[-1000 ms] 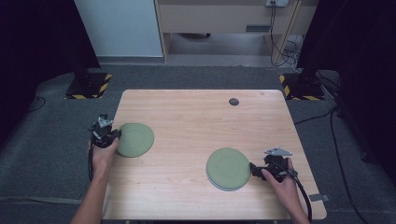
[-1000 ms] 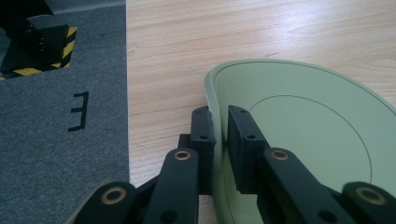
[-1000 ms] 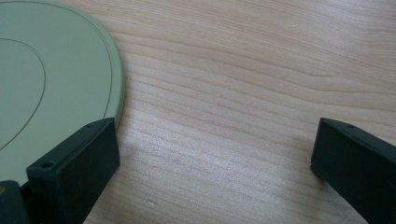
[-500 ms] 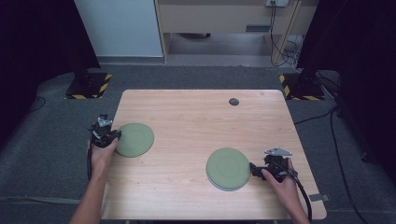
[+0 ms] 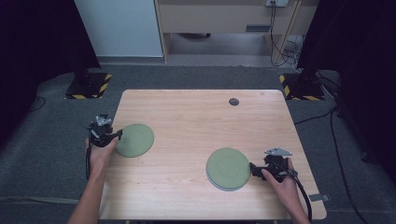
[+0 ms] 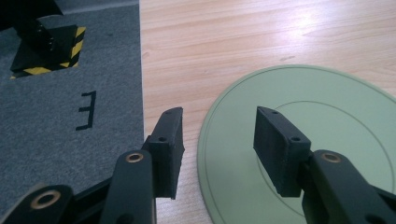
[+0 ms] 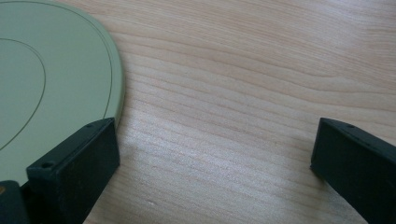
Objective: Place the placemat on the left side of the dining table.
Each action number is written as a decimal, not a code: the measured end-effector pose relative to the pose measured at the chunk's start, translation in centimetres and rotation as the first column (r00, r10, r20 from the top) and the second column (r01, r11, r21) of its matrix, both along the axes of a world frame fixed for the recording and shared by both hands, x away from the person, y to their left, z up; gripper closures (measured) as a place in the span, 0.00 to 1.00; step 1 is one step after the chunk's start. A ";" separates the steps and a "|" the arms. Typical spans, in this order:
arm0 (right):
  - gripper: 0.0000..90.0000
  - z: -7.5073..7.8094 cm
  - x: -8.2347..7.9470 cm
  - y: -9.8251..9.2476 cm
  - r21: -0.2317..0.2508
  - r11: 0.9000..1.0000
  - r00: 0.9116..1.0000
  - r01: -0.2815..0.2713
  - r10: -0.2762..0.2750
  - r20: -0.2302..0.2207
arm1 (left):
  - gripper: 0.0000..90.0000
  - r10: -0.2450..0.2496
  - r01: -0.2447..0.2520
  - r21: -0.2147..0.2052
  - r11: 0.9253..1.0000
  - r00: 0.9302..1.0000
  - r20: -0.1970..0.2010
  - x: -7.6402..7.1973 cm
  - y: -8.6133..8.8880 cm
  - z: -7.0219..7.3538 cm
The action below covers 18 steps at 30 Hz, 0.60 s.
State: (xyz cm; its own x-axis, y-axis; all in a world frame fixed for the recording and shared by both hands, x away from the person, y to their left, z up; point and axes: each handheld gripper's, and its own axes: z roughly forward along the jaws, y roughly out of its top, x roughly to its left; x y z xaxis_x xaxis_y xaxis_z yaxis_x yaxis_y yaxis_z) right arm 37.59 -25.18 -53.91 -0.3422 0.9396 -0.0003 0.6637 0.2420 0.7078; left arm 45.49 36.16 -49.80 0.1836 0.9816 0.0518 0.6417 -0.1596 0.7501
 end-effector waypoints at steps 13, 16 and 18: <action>0.01 0.0 0.0 0.0 0.000 1.000 1.000 0.000 0.000 0.000 | 0.15 -0.044 0.045 -0.082 0.996 0.999 0.013 0.3 -1.1 1.0; 0.02 0.0 0.0 0.0 0.000 1.000 1.000 0.000 0.000 0.000 | 0.11 -0.055 0.056 -0.085 0.995 0.998 0.019 0.4 -1.4 1.2; 0.01 0.0 0.0 0.0 0.000 1.000 1.000 0.000 0.000 0.000 | 0.07 -0.072 0.073 -0.101 0.992 0.997 0.009 0.5 -1.6 1.2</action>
